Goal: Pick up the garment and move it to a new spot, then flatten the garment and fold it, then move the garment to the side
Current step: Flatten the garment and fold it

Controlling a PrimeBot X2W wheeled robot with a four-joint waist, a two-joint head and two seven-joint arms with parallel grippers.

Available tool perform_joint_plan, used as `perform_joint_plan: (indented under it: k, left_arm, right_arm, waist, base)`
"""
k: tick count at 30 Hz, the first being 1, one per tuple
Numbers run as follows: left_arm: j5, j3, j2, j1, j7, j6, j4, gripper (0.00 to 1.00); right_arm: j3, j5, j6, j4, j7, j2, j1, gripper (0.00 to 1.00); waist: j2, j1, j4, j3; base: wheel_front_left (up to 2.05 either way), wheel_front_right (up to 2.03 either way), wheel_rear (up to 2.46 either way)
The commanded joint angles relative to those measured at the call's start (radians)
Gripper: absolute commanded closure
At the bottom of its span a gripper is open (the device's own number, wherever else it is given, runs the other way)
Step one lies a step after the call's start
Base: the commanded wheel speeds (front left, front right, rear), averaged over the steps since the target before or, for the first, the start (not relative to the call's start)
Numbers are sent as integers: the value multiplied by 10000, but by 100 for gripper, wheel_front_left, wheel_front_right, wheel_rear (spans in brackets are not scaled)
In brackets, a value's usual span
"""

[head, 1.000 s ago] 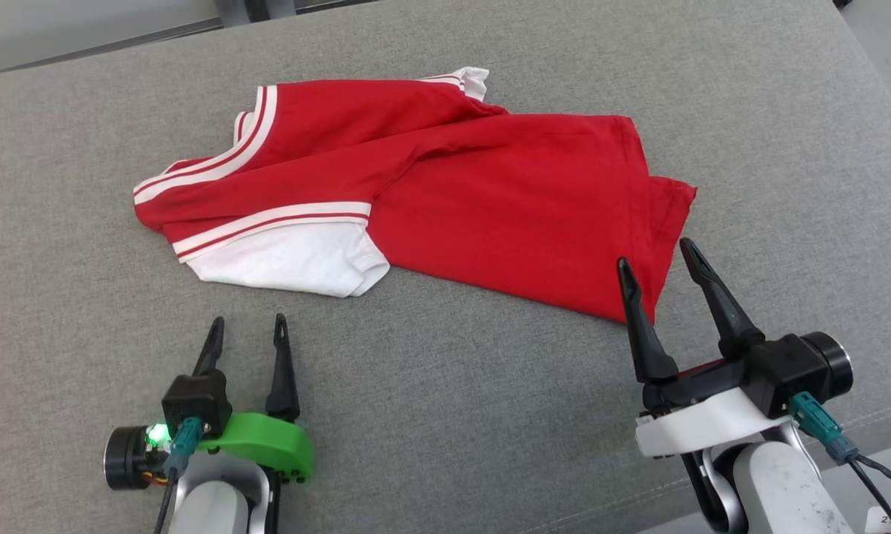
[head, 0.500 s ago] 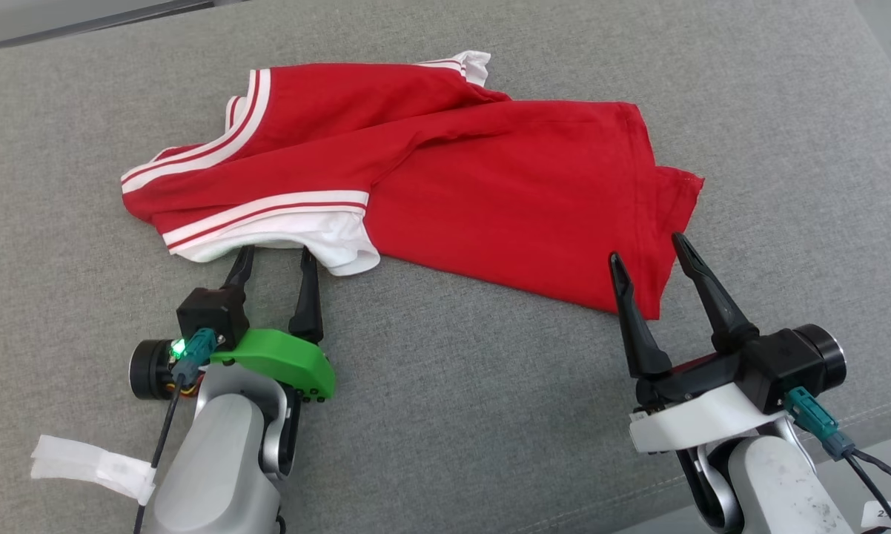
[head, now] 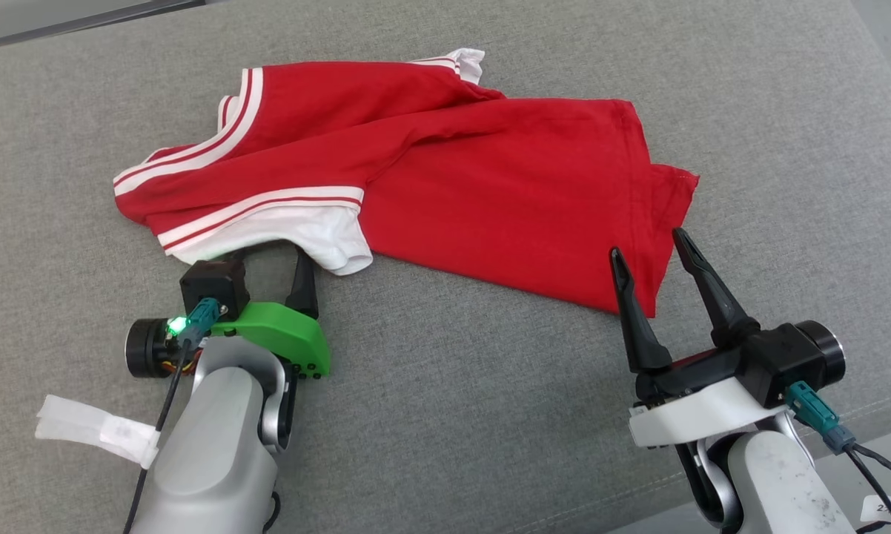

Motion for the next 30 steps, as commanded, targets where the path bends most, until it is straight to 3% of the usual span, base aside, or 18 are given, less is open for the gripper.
perform_joint_plan:
  k: [1,3,4,5,10,24,30]
  left_arm:
    - [-15,-36,60,-235,8,84,20,0]
    - [-59,-104,60,-318,8,117,58,0]
    - [-66,-129,60,-354,8,134,88,26]
    - [-14,-163,60,-398,6,129,119,100]
    - [-97,-272,60,-429,5,-33,130,100]
    - [883,-411,143,1471,3,-319,-2262,100]
    - [1259,-944,676,2378,1031,-324,-3133,100]
  right_arm:
    - [3,40,-14,15,-1,-17,-90,0]
    - [22,46,-14,20,-1,-21,-85,0]
    - [40,52,-14,26,-1,-22,-82,0]
    - [63,64,-14,31,-3,-24,-81,0]
    - [66,94,-14,22,-1,-19,-40,0]
    - [-4,176,-14,36,-1,65,99,0]
    - [-80,183,-14,-1,-3,82,124,0]
  waist:
    - [-1,0,3,0]
    - [-1,0,2,0]
    - [-1,0,-2,-3]
    - [-1,0,-10,-8]
    - [-1,0,-3,-42]
    - [-1,0,832,-147]
    - [-1,0,1072,-72]
  base:
    - [0,0,0]
    - [0,0,0]
    - [0,0,0]
    - [0,0,0]
    - [0,0,0]
    - [0,0,0]
    - [0,0,0]
